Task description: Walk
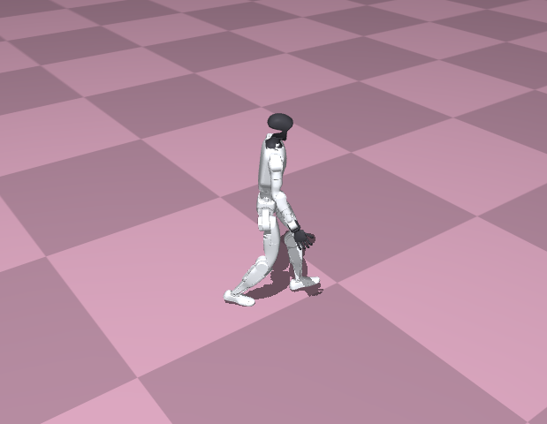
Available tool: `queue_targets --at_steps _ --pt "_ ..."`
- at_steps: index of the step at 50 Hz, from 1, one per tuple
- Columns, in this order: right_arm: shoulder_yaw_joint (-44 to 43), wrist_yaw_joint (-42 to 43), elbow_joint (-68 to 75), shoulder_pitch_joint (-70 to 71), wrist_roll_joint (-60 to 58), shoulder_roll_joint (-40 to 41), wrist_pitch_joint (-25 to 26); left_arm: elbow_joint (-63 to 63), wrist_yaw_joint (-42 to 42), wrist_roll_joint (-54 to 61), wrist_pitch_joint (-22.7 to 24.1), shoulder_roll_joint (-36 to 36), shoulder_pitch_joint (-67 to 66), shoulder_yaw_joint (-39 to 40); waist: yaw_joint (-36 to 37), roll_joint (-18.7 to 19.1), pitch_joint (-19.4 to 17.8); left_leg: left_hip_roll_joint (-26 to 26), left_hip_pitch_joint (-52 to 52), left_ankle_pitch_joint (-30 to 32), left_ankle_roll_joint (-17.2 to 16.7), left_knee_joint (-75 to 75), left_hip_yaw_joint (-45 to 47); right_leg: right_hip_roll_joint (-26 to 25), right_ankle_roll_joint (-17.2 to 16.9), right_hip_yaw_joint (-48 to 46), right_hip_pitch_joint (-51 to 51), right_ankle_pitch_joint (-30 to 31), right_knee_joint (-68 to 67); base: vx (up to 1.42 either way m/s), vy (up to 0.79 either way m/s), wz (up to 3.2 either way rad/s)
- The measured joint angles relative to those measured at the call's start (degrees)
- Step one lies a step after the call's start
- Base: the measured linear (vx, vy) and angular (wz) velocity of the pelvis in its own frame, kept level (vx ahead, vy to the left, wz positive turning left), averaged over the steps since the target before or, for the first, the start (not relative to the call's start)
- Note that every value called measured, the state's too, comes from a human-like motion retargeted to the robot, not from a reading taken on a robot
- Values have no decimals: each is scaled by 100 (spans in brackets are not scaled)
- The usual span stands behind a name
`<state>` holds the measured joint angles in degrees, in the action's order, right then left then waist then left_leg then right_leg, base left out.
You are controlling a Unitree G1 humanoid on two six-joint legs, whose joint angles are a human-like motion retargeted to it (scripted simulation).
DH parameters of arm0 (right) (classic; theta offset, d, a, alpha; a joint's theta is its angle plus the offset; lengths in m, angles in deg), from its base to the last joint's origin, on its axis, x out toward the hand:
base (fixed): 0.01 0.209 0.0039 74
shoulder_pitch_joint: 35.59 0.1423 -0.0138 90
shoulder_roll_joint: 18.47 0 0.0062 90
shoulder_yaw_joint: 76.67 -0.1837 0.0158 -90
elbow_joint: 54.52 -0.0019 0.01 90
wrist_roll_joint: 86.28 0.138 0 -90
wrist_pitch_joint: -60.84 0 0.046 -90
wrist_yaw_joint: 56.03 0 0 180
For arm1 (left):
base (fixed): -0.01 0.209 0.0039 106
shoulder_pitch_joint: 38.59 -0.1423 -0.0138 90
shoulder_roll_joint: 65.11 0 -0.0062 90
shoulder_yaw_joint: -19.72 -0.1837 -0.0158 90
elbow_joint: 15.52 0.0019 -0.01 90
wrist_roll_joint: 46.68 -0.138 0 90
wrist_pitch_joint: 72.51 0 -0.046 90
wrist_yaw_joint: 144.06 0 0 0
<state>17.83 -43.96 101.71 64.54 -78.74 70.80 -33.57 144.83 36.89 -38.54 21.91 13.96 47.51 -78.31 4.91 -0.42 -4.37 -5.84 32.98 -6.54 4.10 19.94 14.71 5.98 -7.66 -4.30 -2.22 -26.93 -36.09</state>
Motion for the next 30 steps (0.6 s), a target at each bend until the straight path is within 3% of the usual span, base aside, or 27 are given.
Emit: queue_targets --at_steps 2,7,9,12,15,18,23,25,27,30 --pt "107 -110 53 -177 -30 113 32 96 2 80 -25 47 64 36 -116 -190 84 -231 -34 -118 169 310 31 233 -182 94 -115 337 -692 64 10 41" --pt "355 -524 167 -572 -166 357 158 160 61 171 -83 310 531 72 -617 -662 167 -1005 -475 -562 566 431 -153 682 -613 522 -863 1997 -2963 61 10 72" --pt "440 -596 185 -670 -262 410 190 59 164 133 -89 453 792 19 -836 -722 182 -1202 -732 -692 628 338 -324 759 -480 579 -1298 1995 -3621 59 9 78" --pt "558 -580 192 -746 -383 442 199 -139 373 74 -83 686 1267 -81 -1150 -709 151 -1363 -1225 -838 621 104 -647 846 -121 563 -1975 1499 -4053 56 6 70" --pt "659 -451 150 -738 -457 426 179 -378 607 29 -56 914 1821 -156 -1431 -599 30 -1351 -1821 -933 524 -233 -1036 769 166 524 -2568 1097 -3644 55 3 59" --pt "730 -297 110 -735 -558 404 168 -648 818 -53 25 1076 2303 -243 -1611 -451 -124 -1201 -2345 -1107 426 -434 -1382 479 212 513 -2930 1085 -2608 54 -1 46" --pt "757 -55 179 -739 -684 389 184 -1021 1024 -262 179 1201 2910 -428 -1688 -186 -190 -901 -2829 -1457 299 -507 -1764 -237 -185 705 -3138 1929 -129 51 -6 25" --pt "783 123 175 -1024 -760 512 151 -1201 1160 -393 284 1049 2735 -539 -1550 -271 -55 -958 -2740 -1769 309 -60 -1656 -410 -387 1021 -3315 2218 325 43 -9 -26" --pt "713 162 179 -994 -768 494 159 -1284 1170 -431 301 1049 2865 -556 -1506 -124 -2 -808 -2736 -1969 294 63 -1736 -625 -529 1090 -3194 2723 1117 43 -7 5" --pt "597 179 178 -914 -740 435 181 -1340 1108 -420 283 1060 3001 -542 -1566 -32 85 -769 -2760 -2188 310 242 -1935 -691 -623 1082 -3159 3017 1353 38 -8 23"
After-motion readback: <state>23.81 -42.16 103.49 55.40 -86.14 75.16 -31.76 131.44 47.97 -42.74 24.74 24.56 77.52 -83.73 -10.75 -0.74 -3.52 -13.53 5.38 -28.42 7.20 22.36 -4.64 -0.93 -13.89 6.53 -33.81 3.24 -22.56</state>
